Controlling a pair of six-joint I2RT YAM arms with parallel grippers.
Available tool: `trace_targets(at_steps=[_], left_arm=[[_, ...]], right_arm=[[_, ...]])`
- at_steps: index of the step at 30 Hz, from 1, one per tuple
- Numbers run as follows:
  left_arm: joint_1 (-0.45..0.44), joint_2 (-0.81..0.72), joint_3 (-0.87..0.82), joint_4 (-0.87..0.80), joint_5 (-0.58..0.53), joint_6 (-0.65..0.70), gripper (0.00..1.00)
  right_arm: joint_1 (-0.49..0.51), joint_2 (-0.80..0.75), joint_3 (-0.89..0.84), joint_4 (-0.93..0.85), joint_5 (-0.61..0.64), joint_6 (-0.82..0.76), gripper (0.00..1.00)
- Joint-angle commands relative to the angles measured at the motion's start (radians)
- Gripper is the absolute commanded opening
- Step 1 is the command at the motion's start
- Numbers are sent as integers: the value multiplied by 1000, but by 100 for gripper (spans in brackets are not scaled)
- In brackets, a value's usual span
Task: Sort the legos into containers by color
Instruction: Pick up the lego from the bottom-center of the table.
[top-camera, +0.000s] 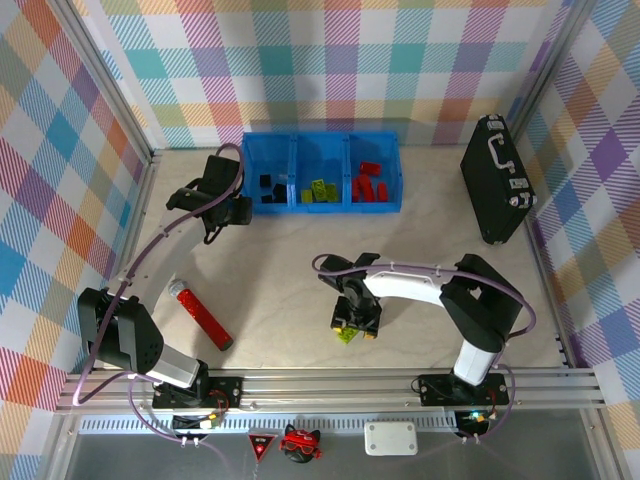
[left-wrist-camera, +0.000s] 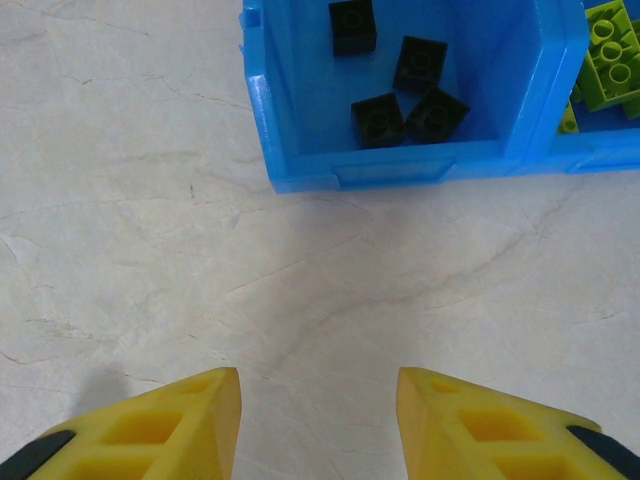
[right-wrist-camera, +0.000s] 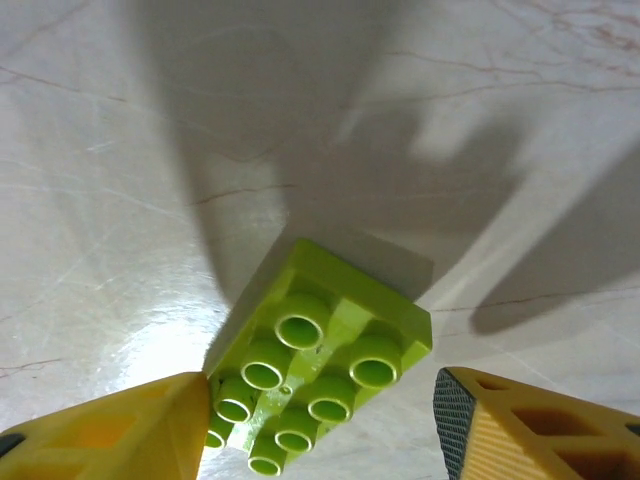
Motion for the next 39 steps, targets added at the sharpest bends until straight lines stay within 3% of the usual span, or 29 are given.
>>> trace_targets(at_steps=[1, 7, 22, 39], left_arm=[[12, -20, 9, 8, -1, -1, 45], [12, -13, 10, 8, -1, -2, 45], [14, -13, 9, 5, -4, 1, 45], [14, 13, 13, 7, 27, -7, 44]], right_arm=[[13, 41, 35, -47, 21, -10, 62], [35, 43, 97, -119, 67, -30, 62], [36, 112, 105, -85, 48, -54, 62], [36, 64, 65, -74, 81, -68, 37]])
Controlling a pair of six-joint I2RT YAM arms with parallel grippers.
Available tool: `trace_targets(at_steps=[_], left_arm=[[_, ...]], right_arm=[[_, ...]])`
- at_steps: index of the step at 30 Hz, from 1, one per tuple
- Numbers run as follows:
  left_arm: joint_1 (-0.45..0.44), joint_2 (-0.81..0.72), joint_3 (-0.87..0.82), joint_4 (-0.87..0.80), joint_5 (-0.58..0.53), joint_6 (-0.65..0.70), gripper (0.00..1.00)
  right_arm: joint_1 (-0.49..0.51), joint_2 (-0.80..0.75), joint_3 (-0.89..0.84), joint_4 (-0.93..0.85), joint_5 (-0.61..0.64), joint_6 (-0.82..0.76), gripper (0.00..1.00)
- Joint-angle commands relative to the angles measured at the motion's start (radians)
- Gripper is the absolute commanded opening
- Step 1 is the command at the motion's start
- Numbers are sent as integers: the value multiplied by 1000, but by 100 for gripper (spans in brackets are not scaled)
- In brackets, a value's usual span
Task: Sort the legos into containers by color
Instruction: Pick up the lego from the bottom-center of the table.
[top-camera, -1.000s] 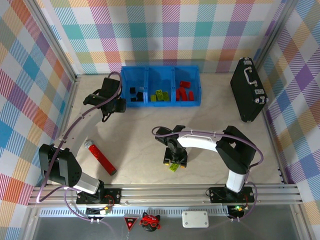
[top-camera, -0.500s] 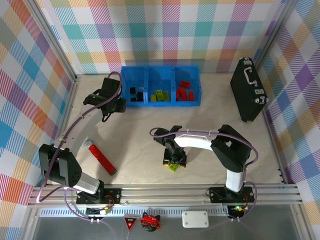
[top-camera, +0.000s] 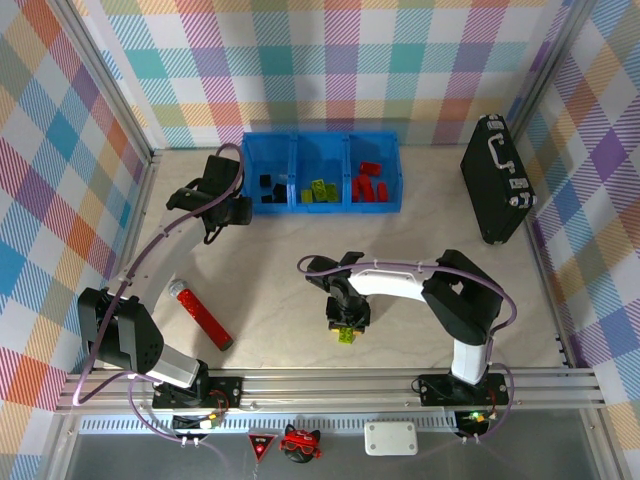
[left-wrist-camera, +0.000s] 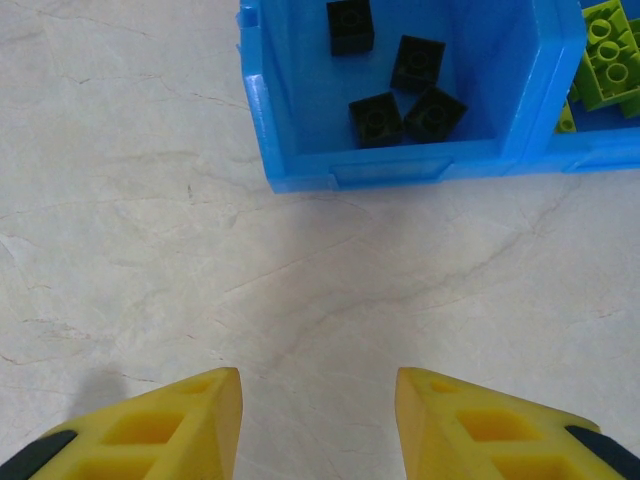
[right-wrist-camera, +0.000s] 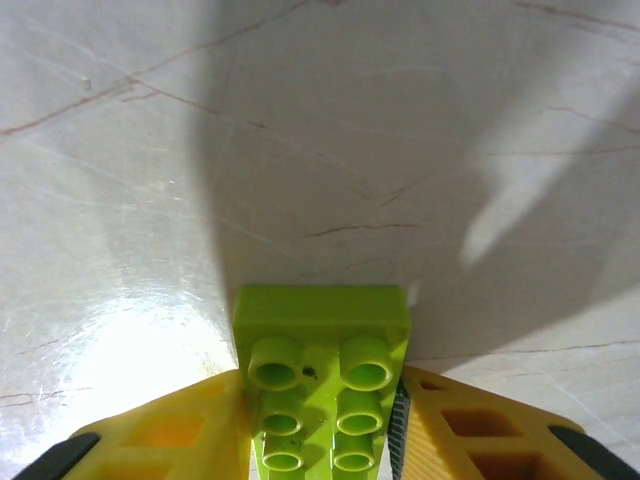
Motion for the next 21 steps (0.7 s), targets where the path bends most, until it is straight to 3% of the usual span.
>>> trace_targets(at_steps=[1, 21], left_arm=[[14, 14, 16, 5, 24, -8, 44], [19, 38, 15, 27, 61, -32, 44]], right_arm=[[5, -32, -30, -34, 30, -10, 36], [-37, -123, 84, -86, 142, -202, 32]])
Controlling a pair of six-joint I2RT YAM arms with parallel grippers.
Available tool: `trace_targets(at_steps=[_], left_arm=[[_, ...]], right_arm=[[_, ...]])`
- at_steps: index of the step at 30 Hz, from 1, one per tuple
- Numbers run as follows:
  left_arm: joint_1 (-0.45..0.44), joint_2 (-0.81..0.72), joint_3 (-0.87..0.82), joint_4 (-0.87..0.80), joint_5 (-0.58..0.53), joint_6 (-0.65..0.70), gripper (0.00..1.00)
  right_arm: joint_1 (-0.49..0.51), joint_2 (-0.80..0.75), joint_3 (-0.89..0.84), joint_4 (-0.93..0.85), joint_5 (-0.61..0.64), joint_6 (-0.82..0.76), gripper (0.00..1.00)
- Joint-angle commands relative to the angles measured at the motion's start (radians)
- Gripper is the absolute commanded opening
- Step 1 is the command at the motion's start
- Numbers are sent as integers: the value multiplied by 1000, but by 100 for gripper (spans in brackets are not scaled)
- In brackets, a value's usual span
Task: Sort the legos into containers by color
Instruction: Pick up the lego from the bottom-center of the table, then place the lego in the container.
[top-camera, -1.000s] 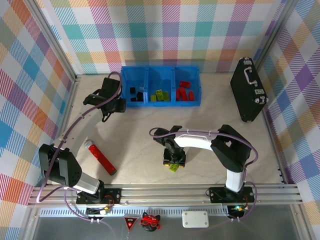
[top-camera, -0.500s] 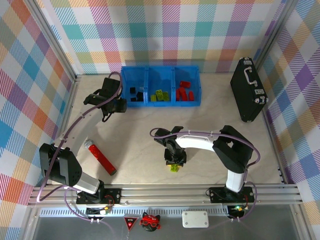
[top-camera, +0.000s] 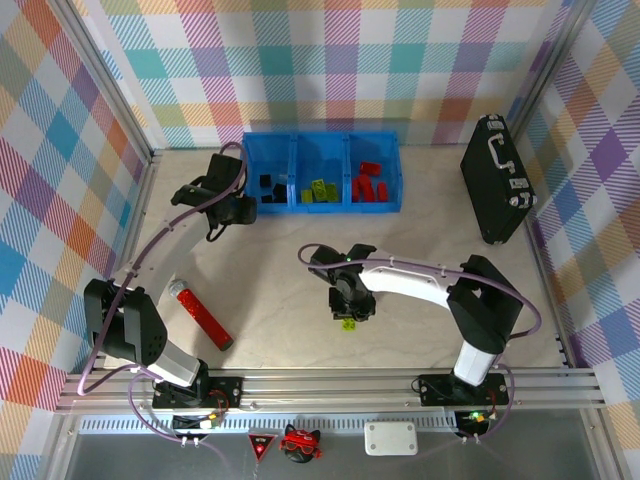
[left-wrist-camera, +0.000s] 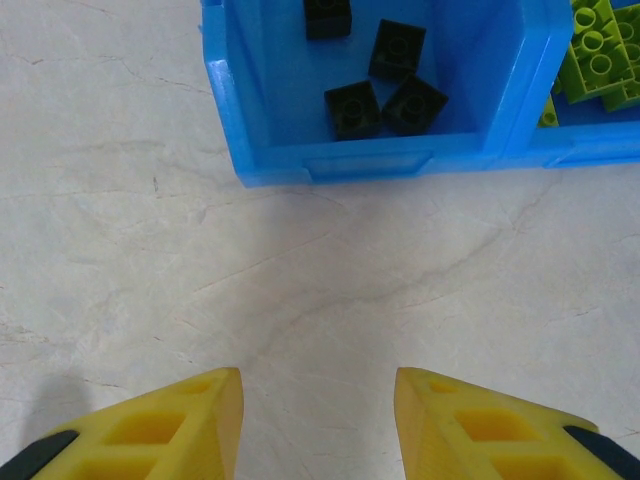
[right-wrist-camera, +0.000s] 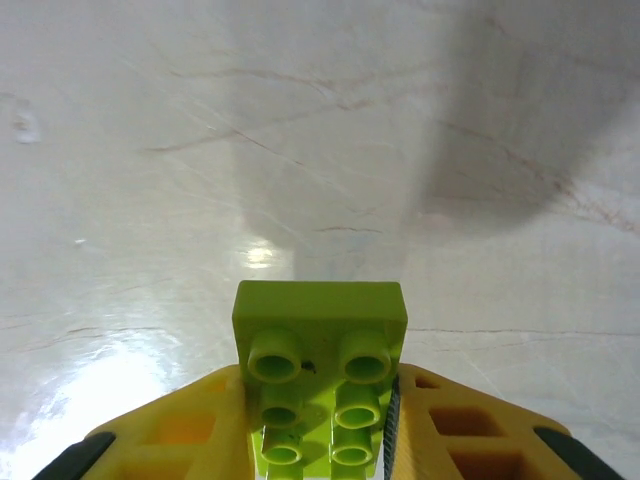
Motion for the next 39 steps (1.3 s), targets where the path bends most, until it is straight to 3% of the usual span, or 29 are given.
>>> trace_targets(at_steps=[1, 10, 16, 21, 29, 39], left_arm=[[15, -6, 0, 22, 18, -10, 44], [15, 7, 2, 31, 64, -33, 44], [15, 14, 7, 31, 91, -52, 44], [16, -6, 4, 25, 33, -43, 44], [18, 4, 2, 19, 6, -46, 44], [19, 21, 2, 17, -4, -41, 44]], right_arm=[[-29, -11, 46, -24, 38, -91, 32], [-150, 58, 251, -1, 58, -268, 33], [-221, 221, 536, 7, 72, -410, 33], [-239, 363, 780, 57, 33, -501, 33], [-304, 599, 1133, 48, 60, -556, 32], [-407, 761, 1272, 161, 100, -614, 33]])
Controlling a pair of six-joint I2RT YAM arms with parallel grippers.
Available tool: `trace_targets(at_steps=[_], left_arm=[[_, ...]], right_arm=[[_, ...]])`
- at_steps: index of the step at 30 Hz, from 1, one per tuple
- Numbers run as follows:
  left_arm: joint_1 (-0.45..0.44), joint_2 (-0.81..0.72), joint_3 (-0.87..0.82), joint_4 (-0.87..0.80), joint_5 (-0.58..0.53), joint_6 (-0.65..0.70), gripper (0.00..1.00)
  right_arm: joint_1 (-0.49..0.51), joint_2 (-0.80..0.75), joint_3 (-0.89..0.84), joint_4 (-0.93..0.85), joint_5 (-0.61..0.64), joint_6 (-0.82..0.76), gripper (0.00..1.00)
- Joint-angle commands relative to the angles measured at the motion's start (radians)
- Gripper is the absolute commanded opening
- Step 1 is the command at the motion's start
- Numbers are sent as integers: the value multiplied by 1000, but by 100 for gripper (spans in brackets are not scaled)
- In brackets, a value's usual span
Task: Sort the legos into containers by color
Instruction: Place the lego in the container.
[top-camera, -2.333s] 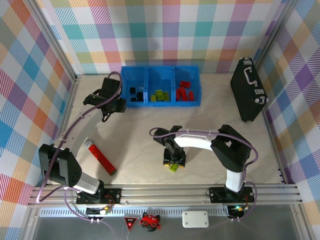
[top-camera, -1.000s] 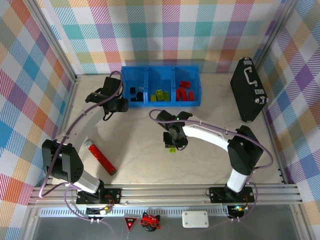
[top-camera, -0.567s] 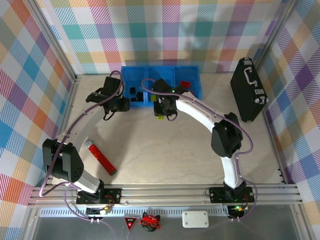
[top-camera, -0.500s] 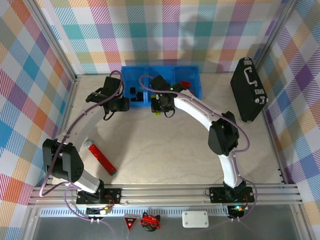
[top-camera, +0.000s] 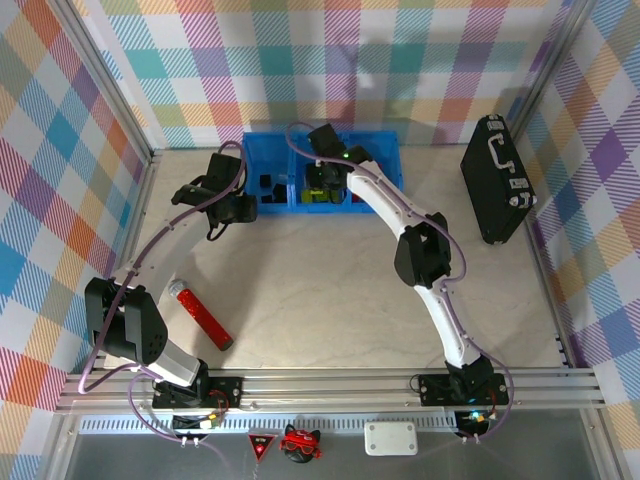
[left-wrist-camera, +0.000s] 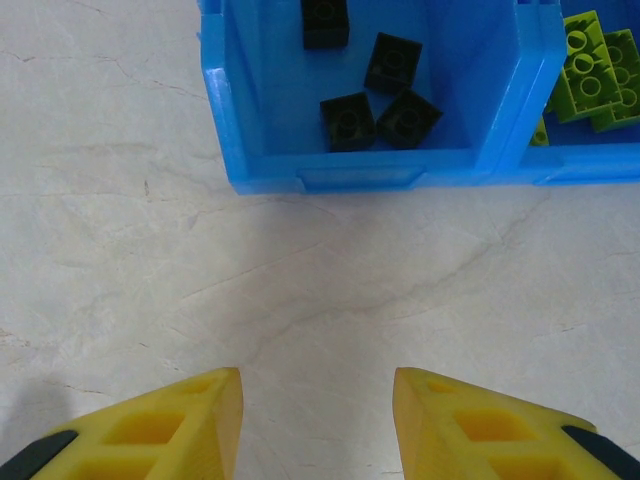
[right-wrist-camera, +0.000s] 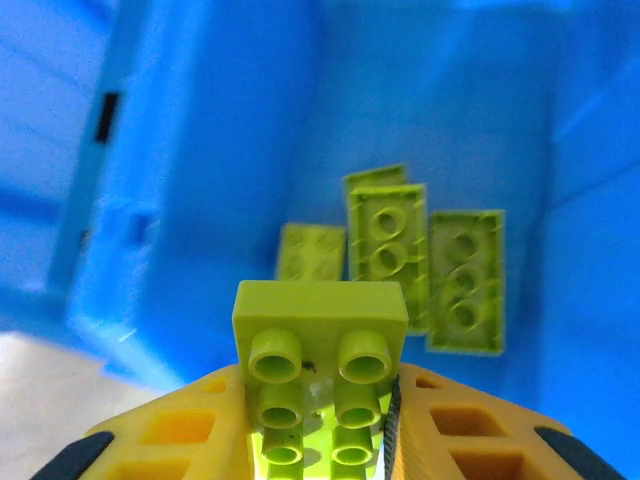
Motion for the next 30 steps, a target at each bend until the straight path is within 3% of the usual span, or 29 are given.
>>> trace_targets(at_steps=[1, 8, 12, 16, 25, 30], left_arm=[[17, 16, 3, -3, -14, -7, 44], [17, 22, 4, -4, -17, -6, 44], [17, 21, 2, -2, -21, -4, 44], [17, 21, 2, -3, -23, -3, 44], [23, 18, -3, 2, -37, -1, 46], [47, 15, -16, 10, -21, -17, 51]], right_arm=[[-20, 49, 45, 72, 17, -56, 33], [-20, 124, 115, 120, 164, -182, 38], [-20, 120, 115, 128, 228, -203, 54], [-19, 90, 113, 124, 231, -201, 56], [-7, -71, 36, 63, 210, -196, 62], [-6, -254, -161, 79, 227, -221, 71]])
